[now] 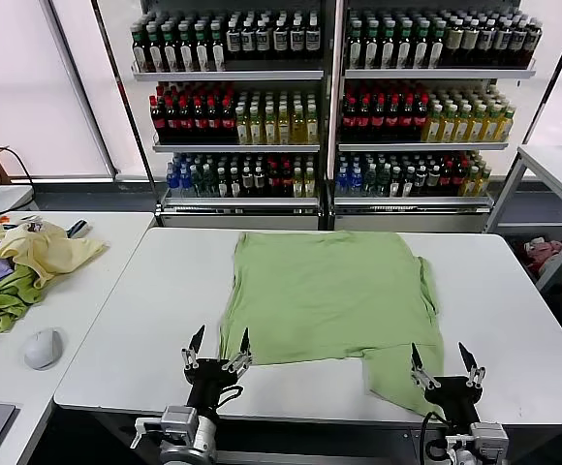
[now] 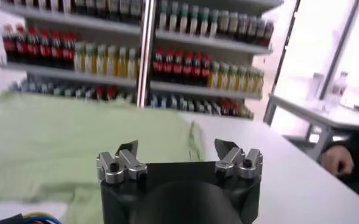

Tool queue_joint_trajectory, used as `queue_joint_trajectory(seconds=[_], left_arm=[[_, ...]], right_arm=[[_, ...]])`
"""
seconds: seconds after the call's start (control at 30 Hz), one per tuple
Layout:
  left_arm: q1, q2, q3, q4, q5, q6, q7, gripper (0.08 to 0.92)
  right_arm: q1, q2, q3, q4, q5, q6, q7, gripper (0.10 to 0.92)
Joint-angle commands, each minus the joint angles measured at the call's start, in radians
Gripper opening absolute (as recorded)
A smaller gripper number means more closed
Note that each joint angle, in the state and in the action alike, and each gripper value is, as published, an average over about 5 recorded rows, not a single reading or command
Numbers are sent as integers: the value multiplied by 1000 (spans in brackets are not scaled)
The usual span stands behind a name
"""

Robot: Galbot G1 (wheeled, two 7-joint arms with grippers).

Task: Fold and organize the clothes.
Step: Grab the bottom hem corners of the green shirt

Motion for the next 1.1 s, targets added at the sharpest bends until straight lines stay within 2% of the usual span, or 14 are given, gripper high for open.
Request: queue_joint_trajectory(seconds=[0.03, 0.33, 0.63, 0.77, 1.1], left_arm=[[-88, 12, 26, 142, -37, 197, -48, 823], [-116, 8, 27, 198, -40, 210, -90, 823], [-104, 11, 30, 192, -119, 210, -105, 820], [-99, 10, 32, 188, -155, 210, -109, 749], [-106, 22, 29, 198, -235, 210, -116, 456]], right_arm=[[-18, 0, 0, -17, -39, -64, 4, 823], [-37, 12, -21, -29, -37, -58, 2, 823], [-23, 19, -47, -67, 21, -95, 10, 815], [-22, 21, -56, -78, 53, -109, 15, 724], [-27, 19, -54, -82, 71, -106, 18, 440]])
